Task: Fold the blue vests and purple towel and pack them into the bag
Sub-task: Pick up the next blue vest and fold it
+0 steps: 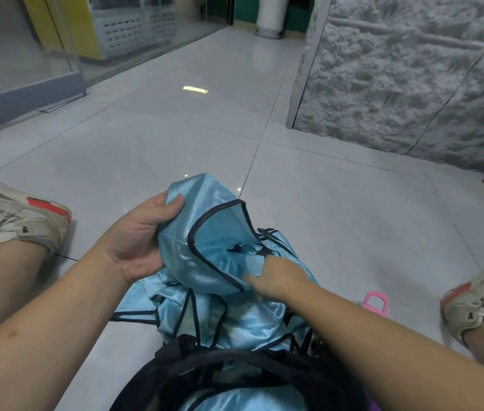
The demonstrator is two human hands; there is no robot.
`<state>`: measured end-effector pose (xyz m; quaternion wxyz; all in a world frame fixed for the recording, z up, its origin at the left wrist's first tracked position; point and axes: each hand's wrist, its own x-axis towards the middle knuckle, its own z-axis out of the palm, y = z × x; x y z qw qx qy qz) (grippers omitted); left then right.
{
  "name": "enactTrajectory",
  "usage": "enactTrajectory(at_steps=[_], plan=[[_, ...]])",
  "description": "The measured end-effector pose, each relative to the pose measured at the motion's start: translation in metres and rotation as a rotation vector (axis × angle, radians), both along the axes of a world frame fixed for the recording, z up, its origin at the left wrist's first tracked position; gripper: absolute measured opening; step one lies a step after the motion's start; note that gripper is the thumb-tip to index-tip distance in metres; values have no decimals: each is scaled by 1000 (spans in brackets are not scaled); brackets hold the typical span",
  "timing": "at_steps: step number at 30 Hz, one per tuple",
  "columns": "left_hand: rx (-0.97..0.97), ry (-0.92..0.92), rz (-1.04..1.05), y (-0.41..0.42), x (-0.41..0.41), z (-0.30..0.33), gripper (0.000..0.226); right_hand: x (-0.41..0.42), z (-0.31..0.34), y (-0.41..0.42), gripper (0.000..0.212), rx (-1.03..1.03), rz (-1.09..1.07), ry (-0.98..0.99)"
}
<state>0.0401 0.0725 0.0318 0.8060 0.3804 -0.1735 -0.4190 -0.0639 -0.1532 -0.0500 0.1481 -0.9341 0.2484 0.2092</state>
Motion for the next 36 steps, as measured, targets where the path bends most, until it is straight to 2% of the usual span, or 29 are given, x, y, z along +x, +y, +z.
enactTrajectory(at_steps=[2, 5, 8, 11, 13, 14, 16, 17, 22, 25, 28, 29, 32, 34, 36], plan=[[16, 15, 9, 1, -1, -2, 66, 1, -1, -5, 47, -11, -42, -42], [60, 40, 70, -1, -4, -3, 40, 5, -3, -14, 32, 24, -176, -177], [126, 17, 86, -4, -3, -4, 34, 7, -4, -22, 16, 68, -223, -247], [231, -34, 26, -12, -9, -5, 37, 7, 4, -14, 21, 192, -176, -412], [299, -45, 34, -22, -18, -8, 36, 8, 13, -4, 23, 438, -226, -581], [320, -54, 52, -28, -23, -10, 37, 10, 18, 1, 32, 622, -282, -625], [342, -59, 77, -39, -30, -13, 37, 14, 26, 9, 62, 953, -369, -561], [355, -56, 78, -44, -34, -15, 39, 13, 29, 14, 70, 1077, -385, -514], [430, -74, 93, -53, -30, -24, 52, 7, 41, 24, 58, 1490, -544, -525], [524, -105, 63, -53, -22, -28, 73, 5, 45, 14, 62, 1502, -633, -453], [600, -198, 102, -49, -20, -28, 57, 0, 50, -3, 84, 1561, -645, -362], [608, -213, 121, -48, -18, -30, 55, -1, 57, -8, 79, 1582, -633, -370], [635, -185, 160, -44, -13, -38, 50, -1, 67, -18, 44, 1528, -536, -392], [708, -206, 172, -41, -10, -47, 37, -2, 70, -21, 37, 1492, -487, -390], [858, -360, 235, -39, -7, -61, 20, -2, 69, -23, 37, 1462, -476, -394]])
